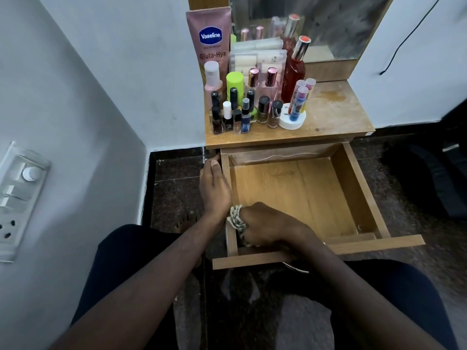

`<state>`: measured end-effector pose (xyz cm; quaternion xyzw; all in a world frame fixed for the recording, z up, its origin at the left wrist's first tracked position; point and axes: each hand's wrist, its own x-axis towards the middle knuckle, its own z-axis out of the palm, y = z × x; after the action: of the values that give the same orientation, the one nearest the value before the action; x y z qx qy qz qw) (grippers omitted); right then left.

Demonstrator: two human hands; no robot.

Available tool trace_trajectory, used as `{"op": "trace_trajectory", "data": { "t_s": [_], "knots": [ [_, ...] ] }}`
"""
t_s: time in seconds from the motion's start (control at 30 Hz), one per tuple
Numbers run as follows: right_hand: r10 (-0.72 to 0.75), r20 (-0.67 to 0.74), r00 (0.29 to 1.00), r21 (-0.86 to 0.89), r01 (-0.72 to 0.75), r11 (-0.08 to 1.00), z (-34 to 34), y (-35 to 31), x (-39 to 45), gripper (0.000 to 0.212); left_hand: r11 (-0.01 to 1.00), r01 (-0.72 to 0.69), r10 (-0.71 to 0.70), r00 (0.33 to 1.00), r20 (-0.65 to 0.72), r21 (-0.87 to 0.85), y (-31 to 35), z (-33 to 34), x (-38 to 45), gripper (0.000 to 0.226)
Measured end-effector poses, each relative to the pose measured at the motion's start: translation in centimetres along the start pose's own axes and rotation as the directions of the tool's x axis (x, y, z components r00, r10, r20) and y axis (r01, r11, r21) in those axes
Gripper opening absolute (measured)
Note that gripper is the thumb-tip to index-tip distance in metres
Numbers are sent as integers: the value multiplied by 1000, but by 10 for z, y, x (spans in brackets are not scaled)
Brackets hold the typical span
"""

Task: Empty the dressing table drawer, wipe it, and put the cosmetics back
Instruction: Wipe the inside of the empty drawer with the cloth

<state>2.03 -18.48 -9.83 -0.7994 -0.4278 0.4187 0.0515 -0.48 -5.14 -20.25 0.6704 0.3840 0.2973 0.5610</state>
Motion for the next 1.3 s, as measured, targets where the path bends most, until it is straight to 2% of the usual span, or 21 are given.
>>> {"op": "trace_trajectory", "data": {
  "t_s": [0.03, 0.1, 0.17, 0.2, 0.3, 0.37, 0.43, 0.5, 0.53, 0.6, 0.67, 0.77, 0.83, 0.9, 0.97, 1.03, 1.07, 1.1, 1.17, 1.2, 1.3],
  "knots": [
    [-16, 38, 999, 62, 14, 998, -5, 4, 0, 5, 1000, -6, 6, 1000, 2, -4, 0, 0, 1, 53],
    [-60, 43, 997, 351, 41, 936, -12, 13, -4, 5, 1000, 7, -7, 1000, -5, -10, -4, 1, 4, 53],
    [-68, 4, 998, 691, 46, 721, -22, 21, -16, 9, 999, 46, -46, 998, 39, 3, -16, 1, 6, 37],
    [-73, -37, 997, 778, 74, 624, -27, 25, -21, 11, 999, 51, -52, 995, 81, 14, -21, 0, 6, 32],
    [-31, -225, 974, 801, 203, 563, -36, 36, -25, 11, 996, 69, -64, 995, 81, -61, -22, -1, 4, 38],
    [34, -233, 972, 837, 183, 516, -38, 48, -22, 9, 997, 44, -42, 999, 25, -67, -12, 1, 5, 45],
    [96, -275, 957, 709, 134, 693, -35, 61, -15, 26, 999, 16, -16, 1000, 5, -51, -9, 1, 6, 52],
    [111, -351, 930, 402, 43, 915, -34, 61, -14, 35, 999, 4, -4, 1000, 9, -43, -10, 2, 6, 53],
    [96, -385, 918, 211, -13, 977, -33, 59, -15, 36, 999, 10, -10, 1000, 10, -41, -11, 1, 5, 53],
    [59, -419, 906, -96, -109, 989, -29, 48, -17, 31, 999, 12, -11, 1000, 9, -43, -10, 1, 5, 53],
    [30, -425, 905, -230, -140, 963, -22, 36, -16, 23, 999, 19, -19, 1000, 7, -44, -8, 2, 5, 53],
    [40, -285, 958, -205, -102, 974, -4, 14, -7, 26, 999, 33, -33, 999, 1, -31, -7, 2, 5, 53],
    [65, -175, 982, -134, -89, 987, 7, 2, -2, 19, 999, 31, -31, 1000, 0, -30, -5, 2, 3, 54],
    [78, -145, 986, -102, -93, 990, 14, -1, 1, 14, 999, 29, -29, 1000, 2, -22, -5, 2, 2, 56],
    [88, -102, 991, -83, -97, 992, 14, 1, 1, 22, 999, 30, -30, 1000, 5, -13, -5, 1, 2, 60],
    [104, -42, 994, 119, -98, 988, 9, 8, -2, 14, 999, 36, -36, 999, 2, -20, -3, 1, 3, 61],
    [117, -15, 993, 313, -106, 944, 6, 13, -5, 8, 999, 40, -40, 999, 1, -22, -2, 1, 3, 60],
    [132, -7, 991, 521, -109, 847, 0, 19, -11, 9, 999, 47, -47, 999, 5, -24, -1, 1, 3, 59],
    [160, -87, 983, 829, -18, 559, -14, 29, -24, 11, 998, 51, -51, 998, 23, -29, -2, 0, 4, 56],
    [185, -173, 967, 880, 67, 471, -21, 34, -29, 15, 998, 46, -46, 999, 29, -35, -2, 0, 2, 53],
    [256, -353, 900, 909, 265, 321, -35, 41, -32, 19, 999, 17, -16, 999, 33, -35, -2, -1, 1, 48]
  ]
}}
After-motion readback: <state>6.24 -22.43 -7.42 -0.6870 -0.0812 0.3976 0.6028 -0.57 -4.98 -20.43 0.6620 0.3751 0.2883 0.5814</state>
